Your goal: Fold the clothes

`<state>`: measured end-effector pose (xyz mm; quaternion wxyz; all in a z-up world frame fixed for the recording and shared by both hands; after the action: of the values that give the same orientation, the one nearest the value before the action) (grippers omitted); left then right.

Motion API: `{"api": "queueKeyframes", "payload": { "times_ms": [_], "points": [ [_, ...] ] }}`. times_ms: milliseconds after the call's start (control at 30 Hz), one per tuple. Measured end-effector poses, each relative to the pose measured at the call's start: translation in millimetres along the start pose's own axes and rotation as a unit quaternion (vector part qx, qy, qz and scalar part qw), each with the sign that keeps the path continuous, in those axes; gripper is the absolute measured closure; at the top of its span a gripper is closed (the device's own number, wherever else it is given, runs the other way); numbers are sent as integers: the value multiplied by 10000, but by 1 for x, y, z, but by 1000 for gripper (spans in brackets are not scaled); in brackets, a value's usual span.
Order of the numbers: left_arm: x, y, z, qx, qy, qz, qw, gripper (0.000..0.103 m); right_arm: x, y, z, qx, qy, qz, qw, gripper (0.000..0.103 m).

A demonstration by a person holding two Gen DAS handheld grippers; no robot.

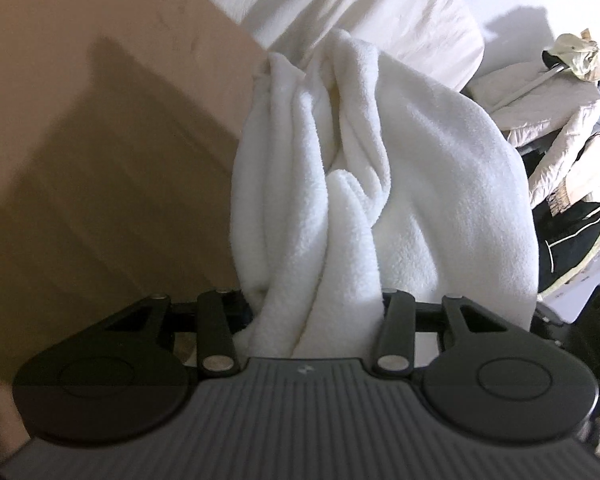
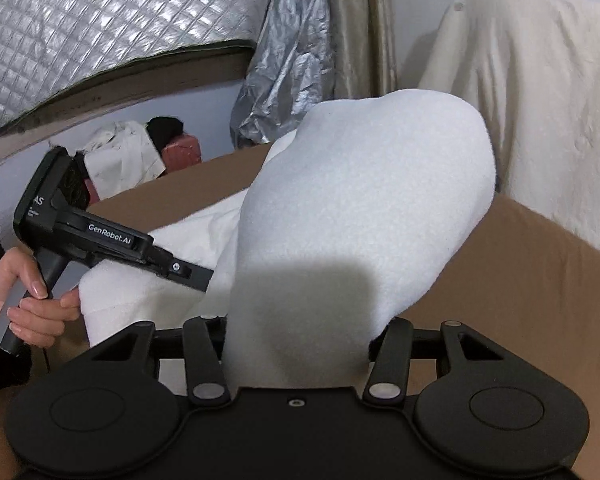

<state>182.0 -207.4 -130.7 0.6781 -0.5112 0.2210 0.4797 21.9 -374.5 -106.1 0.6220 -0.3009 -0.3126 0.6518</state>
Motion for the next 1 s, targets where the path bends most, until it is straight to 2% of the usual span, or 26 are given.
{"api": "queueKeyframes", "payload": {
  "times_ms": [100, 200, 267, 333, 400, 567, 667, 700, 800, 900, 1000],
  "points": [
    [-1, -5, 17, -248, 59, 119, 9996, 61, 11, -30, 5, 364, -33, 453, 9983, 49],
    [4, -11, 42, -614, 450, 333, 9965, 61, 25, -73, 11, 636, 115, 938, 9935, 49],
    [11, -15, 42, -750, 601, 523, 9940, 61, 40, -96, 11, 822, 69, 1274, 9884, 49],
    [13, -12, 34, -951, 588, 622, 9918, 61, 54, -112, 2, 1055, 36, 1643, 9807, 49],
    [22, -19, 43, -1173, 392, 609, 9905, 61, 62, -123, -11, 1124, -116, 1658, 9797, 49],
    [44, -54, 89, -1615, -272, 552, 9850, 61, 68, -142, -53, 752, -1006, 1085, 9861, 49],
    [38, -87, 102, -1446, -1014, 267, 9839, 61, 68, -142, -80, 698, -1589, 487, 9836, 49],
    [33, -104, 93, -1343, -1206, 237, 9833, 61, 69, -143, -91, 738, -1728, 320, 9817, 49],
    [42, -153, 87, -1032, -1744, 96, 9792, 61, 75, -157, -126, 637, -1946, 14, 9788, 49],
    [59, -199, 108, -818, -2235, -234, 9710, 61, 73, -175, -166, 506, -2174, -737, 9720, 49],
    [73, -251, 109, -568, -2721, -613, 9586, 61, 72, -179, -214, 441, -2351, -1684, 9563, 49]
  ]
}}
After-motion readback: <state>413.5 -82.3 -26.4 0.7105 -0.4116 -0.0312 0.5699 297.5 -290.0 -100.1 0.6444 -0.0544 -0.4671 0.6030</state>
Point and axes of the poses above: each gripper's, at about its wrist camera, not at the fingertips, and z roughly against the way its jaws point, x to its left, y to its underside, the point moved 7 cm from there along -z, roughly the way its jaws point, and after that the axes turned 6 degrees about y, right-handed, at the moved point
